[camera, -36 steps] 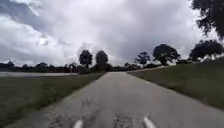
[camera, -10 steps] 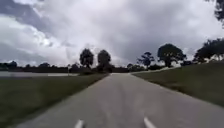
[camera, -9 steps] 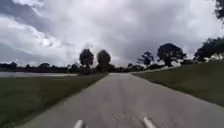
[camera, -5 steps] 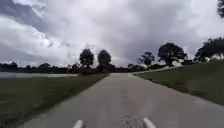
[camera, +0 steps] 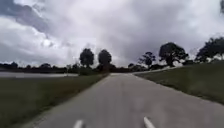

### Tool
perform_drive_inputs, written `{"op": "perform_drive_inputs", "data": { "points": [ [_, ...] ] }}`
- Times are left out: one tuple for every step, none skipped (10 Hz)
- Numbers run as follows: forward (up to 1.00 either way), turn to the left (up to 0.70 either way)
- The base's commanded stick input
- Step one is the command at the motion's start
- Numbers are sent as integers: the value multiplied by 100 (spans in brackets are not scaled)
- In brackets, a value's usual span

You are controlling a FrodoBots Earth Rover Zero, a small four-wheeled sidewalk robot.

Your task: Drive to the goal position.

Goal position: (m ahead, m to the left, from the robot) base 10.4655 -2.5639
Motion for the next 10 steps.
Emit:
{"op": "perform_drive_inputs", "data": {
  "points": [
    [70,0],
    [70,0],
    [70,0],
    [70,0],
    [70,0],
    [70,0],
    [70,0],
    [70,0],
    [70,0],
    [70,-23]
  ]
}}
